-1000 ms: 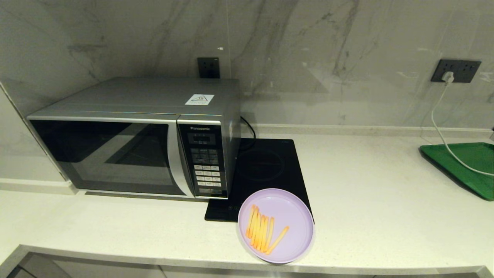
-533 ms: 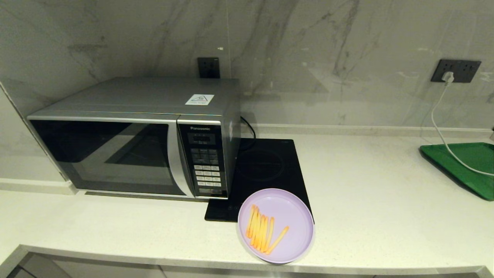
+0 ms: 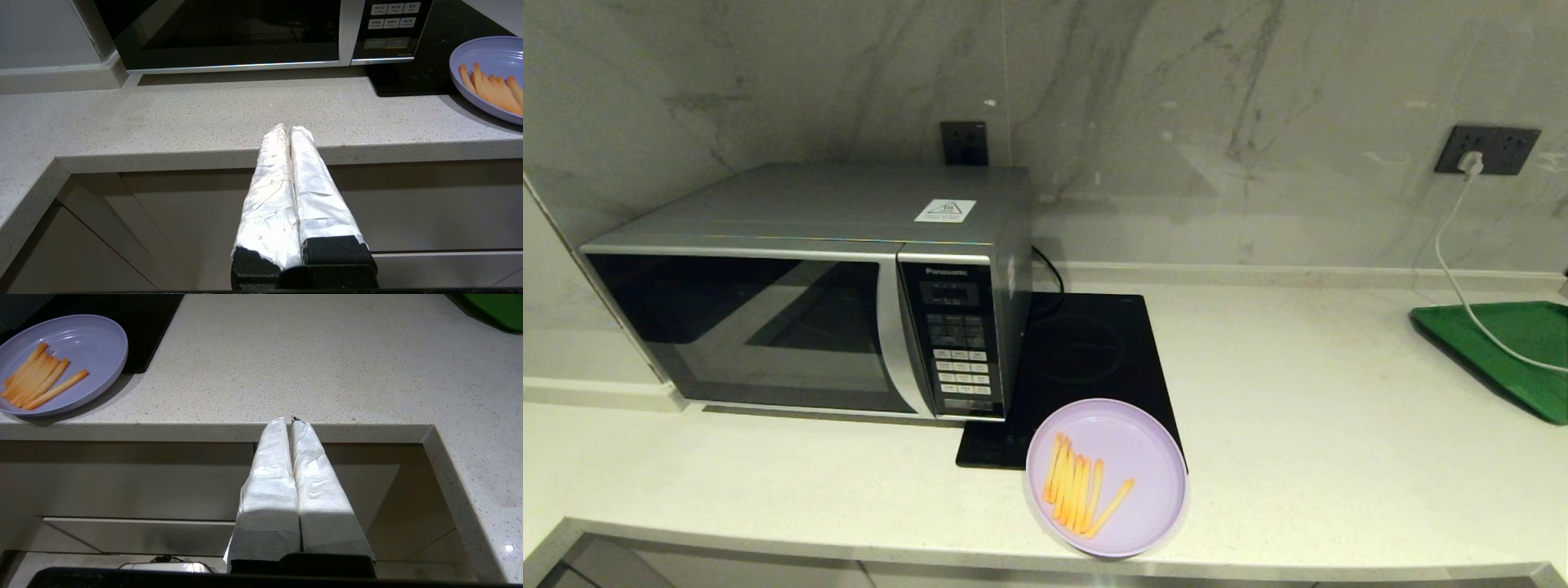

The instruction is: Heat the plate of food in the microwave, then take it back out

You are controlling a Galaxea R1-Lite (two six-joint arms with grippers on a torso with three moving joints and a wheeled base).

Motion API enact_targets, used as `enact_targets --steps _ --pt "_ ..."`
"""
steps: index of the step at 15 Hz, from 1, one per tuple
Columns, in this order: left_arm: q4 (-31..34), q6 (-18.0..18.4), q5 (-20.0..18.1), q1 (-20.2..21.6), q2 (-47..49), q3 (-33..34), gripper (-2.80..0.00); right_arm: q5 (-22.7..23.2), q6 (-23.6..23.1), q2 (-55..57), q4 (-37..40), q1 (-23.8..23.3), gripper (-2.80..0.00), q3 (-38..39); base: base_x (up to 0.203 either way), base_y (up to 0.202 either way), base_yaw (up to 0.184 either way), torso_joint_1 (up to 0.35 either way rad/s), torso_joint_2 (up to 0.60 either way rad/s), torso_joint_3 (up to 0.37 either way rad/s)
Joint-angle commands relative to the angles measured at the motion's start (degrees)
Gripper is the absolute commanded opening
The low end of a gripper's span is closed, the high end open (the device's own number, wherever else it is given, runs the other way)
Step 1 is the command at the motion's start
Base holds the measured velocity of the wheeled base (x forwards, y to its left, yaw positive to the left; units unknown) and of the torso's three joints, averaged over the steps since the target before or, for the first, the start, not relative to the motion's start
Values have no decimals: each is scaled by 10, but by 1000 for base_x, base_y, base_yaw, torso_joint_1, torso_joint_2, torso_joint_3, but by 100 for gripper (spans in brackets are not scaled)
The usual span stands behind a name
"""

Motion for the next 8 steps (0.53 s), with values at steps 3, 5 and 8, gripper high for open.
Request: enact_targets --steps 3,5,8 --pt "0 -1 0 0 0 0 -280 0 0 0 1 0 -280 0 0 0 0 0 0 0" --pt "0 -1 0 0 0 0 -280 0 0 0 1 0 -280 0 0 0 0 0 0 0" --pt "0 -2 0 0 0 0 -280 0 1 0 1 0 -280 0 0 0 0 0 0 0"
